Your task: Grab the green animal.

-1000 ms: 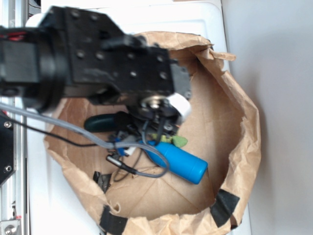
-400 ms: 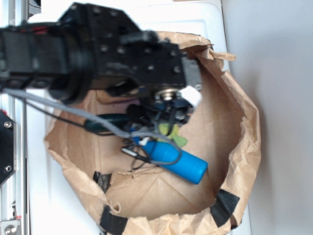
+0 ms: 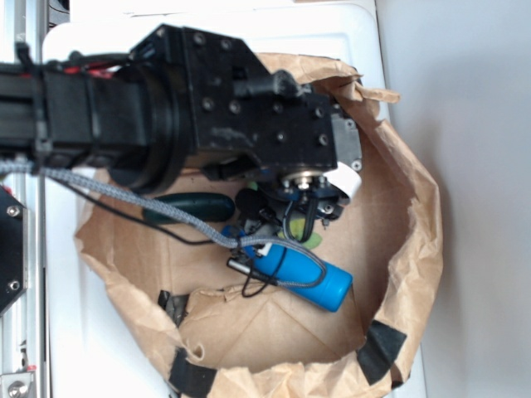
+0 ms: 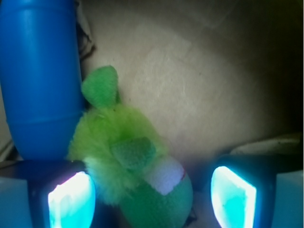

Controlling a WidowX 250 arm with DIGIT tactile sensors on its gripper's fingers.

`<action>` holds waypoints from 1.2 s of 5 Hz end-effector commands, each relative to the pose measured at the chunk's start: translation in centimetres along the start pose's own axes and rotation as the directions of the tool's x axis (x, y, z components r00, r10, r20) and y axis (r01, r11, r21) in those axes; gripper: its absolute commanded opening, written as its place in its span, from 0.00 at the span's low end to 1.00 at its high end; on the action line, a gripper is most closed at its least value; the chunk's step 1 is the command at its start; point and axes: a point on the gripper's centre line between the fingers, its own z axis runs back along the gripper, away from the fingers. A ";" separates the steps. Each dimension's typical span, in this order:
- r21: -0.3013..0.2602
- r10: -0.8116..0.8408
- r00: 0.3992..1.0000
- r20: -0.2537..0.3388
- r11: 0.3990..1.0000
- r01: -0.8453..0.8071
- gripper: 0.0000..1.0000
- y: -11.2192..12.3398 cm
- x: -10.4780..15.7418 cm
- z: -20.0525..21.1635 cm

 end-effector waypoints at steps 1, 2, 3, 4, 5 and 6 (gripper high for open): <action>0.039 0.032 0.996 0.079 0.999 -0.035 0.00 0.3 2.1 1.4; 0.029 0.054 0.994 0.096 0.998 -0.057 0.00 0.8 2.1 1.5; 0.030 0.062 0.992 0.110 0.997 -0.066 0.00 0.9 2.0 1.6; 0.029 0.069 0.992 0.109 0.997 -0.072 0.00 1.1 2.1 1.4; 0.030 0.072 0.991 0.110 0.997 -0.076 0.00 1.3 2.4 1.3; 0.017 0.070 0.992 0.105 0.997 -0.072 0.00 1.6 2.4 1.5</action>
